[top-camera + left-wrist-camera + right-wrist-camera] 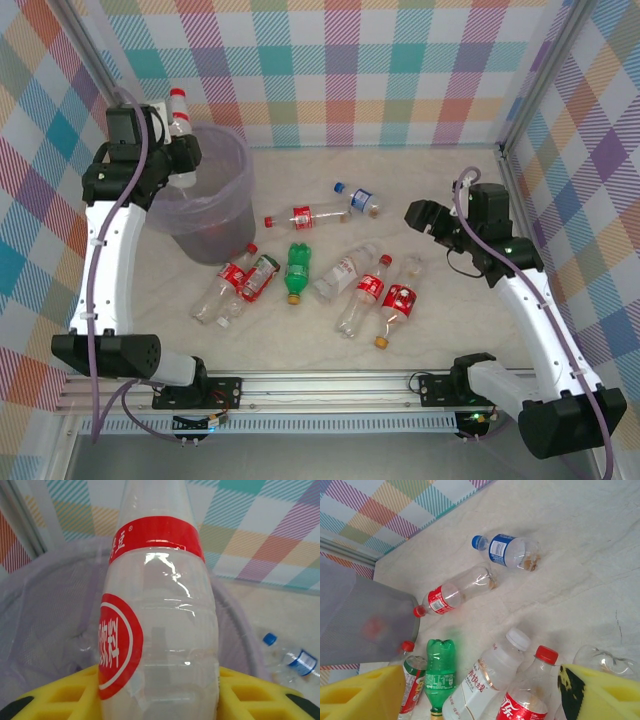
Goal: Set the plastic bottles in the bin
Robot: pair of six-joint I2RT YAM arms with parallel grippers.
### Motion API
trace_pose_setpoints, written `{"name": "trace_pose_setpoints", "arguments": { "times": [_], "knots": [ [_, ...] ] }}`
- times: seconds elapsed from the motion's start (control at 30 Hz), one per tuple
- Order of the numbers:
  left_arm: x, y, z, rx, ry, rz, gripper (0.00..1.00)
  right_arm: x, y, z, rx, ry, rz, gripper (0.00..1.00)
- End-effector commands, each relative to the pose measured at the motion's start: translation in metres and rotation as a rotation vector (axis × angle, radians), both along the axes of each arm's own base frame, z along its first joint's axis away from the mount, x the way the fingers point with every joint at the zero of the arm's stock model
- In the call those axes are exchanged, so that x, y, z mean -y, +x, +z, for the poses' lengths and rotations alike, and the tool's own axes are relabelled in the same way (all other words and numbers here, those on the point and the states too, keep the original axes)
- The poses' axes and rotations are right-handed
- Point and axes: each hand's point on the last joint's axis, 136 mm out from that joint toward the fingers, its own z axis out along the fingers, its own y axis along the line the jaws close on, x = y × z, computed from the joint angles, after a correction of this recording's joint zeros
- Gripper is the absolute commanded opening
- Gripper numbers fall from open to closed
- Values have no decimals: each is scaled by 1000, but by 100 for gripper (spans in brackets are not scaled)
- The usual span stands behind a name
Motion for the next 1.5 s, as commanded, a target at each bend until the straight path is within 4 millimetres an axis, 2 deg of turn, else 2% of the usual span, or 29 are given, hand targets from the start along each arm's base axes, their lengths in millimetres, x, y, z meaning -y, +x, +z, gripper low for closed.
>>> {"name": "trace_pose_setpoints", "arguments": {
  "times": [0.0,0.1,0.27,0.77,0.93,1.17,1.47],
  "knots": [
    [-12,6,-20,-47,14,-11,47,13,-5,0,-23,-69,-33,81],
    [-12,12,-38,-78,28,-29,47,24,-10,-3,-28,-114,-66,82],
    [-8,15,-62,-113,39,-73,48,23,-11,-1,-22,-105,-60,82],
    [-7,12,-89,-163,30,-74,53,23,-8,-10,-54,-113,-56,83],
    [-5,10,-102,-192,9,-80,62,21,-5,-14,-62,-111,-50,83],
    [-5,9,-107,-202,11,-77,81,19,-1,-19,-74,-110,-38,83],
    [-6,9,-101,-192,20,-78,84,16,3,-24,-94,-95,-34,83]
  ]
}}
